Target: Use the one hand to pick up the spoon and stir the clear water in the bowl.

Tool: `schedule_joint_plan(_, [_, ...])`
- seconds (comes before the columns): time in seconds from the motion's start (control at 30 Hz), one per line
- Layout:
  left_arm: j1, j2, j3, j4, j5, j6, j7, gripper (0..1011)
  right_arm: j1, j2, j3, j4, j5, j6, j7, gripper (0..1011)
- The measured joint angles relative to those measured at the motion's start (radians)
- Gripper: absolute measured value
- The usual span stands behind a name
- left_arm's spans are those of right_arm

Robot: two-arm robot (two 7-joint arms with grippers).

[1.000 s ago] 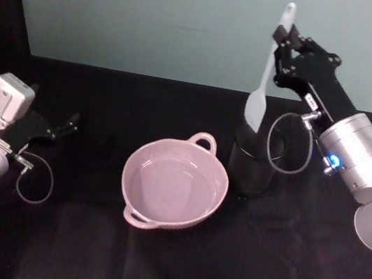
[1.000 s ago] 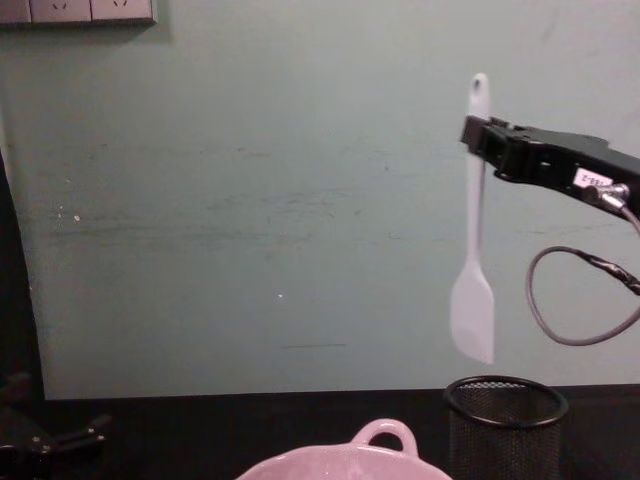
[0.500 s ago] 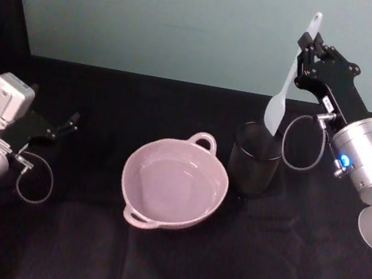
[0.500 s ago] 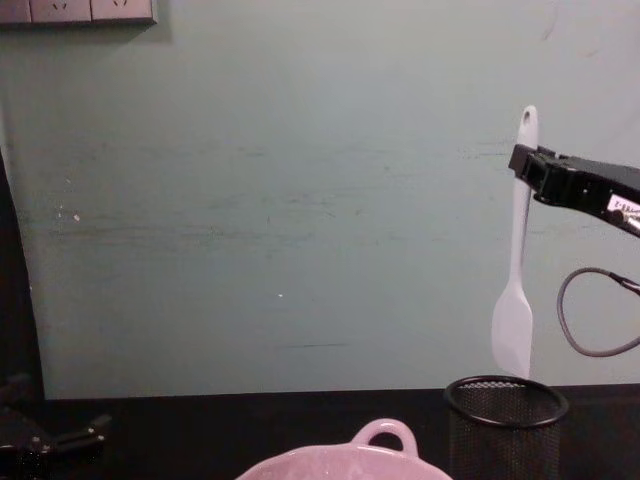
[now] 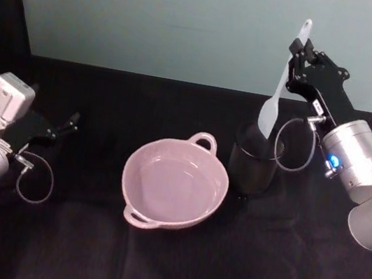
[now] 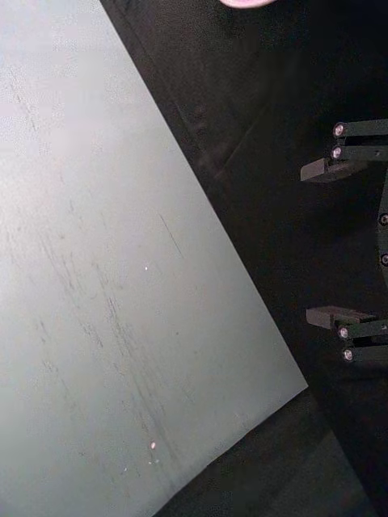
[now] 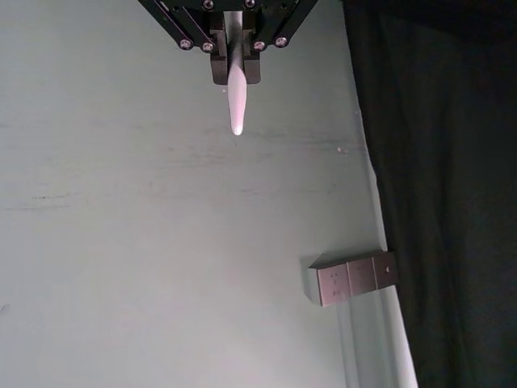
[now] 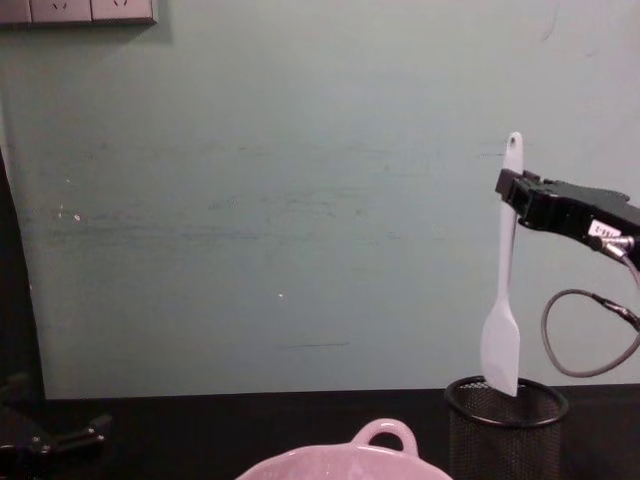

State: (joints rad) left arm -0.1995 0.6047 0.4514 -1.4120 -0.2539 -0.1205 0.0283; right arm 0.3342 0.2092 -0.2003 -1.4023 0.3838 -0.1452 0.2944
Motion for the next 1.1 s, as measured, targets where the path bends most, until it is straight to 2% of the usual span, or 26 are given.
schedule_joint_plan(0.2, [0.000,0.000,0.000,0.000,0.000,0.000,0.000,1011,-0.005,-0.010,0.001,0.018,-0.011,-0.008,0.000,110])
schedule_joint_plan(0.53, [0.000,0.000,0.000,0.000,0.000,0.000,0.000,1011,-0.029,-0.025,0.011,0.051,-0.004,-0.010,0.000,110])
schedule_joint_plan(0.73, [0.000,0.000,0.000,0.000,0.000,0.000,0.000,1011,-0.045,-0.039,0.028,0.083,0.021,-0.015,0.000,110])
schedule_joint_plan(1.1, [0.000,0.000,0.000,0.000,0.000,0.000,0.000,1011,-0.062,-0.059,0.063,0.121,0.096,-0.010,0.019,110])
